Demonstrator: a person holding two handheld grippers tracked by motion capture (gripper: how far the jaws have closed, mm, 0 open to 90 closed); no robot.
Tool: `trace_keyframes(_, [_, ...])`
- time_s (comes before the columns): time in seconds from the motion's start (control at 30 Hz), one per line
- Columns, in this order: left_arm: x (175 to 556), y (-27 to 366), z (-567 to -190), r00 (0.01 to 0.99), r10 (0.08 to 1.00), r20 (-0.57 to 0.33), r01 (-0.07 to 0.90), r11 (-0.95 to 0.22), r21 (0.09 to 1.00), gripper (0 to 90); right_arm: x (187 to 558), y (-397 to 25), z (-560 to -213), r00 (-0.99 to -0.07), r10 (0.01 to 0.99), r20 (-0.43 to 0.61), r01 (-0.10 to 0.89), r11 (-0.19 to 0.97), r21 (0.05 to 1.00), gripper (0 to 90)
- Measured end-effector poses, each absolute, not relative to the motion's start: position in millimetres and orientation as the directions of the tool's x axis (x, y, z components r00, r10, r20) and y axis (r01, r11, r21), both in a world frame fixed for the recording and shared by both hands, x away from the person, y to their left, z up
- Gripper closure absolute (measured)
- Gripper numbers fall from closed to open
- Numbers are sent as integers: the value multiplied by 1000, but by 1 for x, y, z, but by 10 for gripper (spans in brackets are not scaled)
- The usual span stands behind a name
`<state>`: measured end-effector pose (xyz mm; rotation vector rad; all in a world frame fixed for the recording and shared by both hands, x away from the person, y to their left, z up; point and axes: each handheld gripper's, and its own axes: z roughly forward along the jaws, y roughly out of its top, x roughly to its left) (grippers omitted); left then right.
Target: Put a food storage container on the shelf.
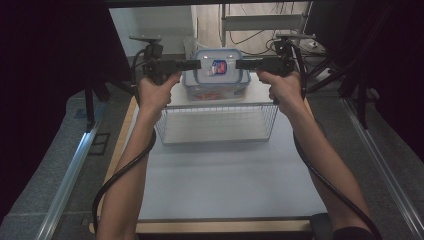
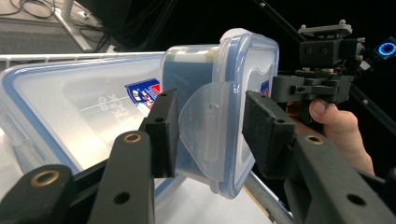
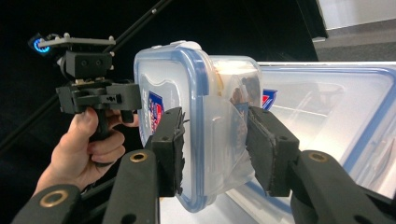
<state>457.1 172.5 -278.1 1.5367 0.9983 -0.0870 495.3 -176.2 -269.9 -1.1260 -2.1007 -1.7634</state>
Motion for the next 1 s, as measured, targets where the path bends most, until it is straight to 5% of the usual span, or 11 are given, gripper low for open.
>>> trace_keyframes(0.33, [460, 171, -280, 607, 541, -583, 628, 124, 769, 563, 504, -177, -273, -685, 418, 597, 653, -11, 757, 572])
trace_keyframes(0.53, [460, 165, -274, 591, 638, -494, 610, 48, 791, 565, 504, -170, -270, -683, 469, 560, 640, 16, 768, 537])
trace_keyframes(1.0, [460, 166, -281, 592, 604, -533, 626, 72, 777, 527, 509, -164, -267, -682, 519, 515, 608, 12, 794, 520])
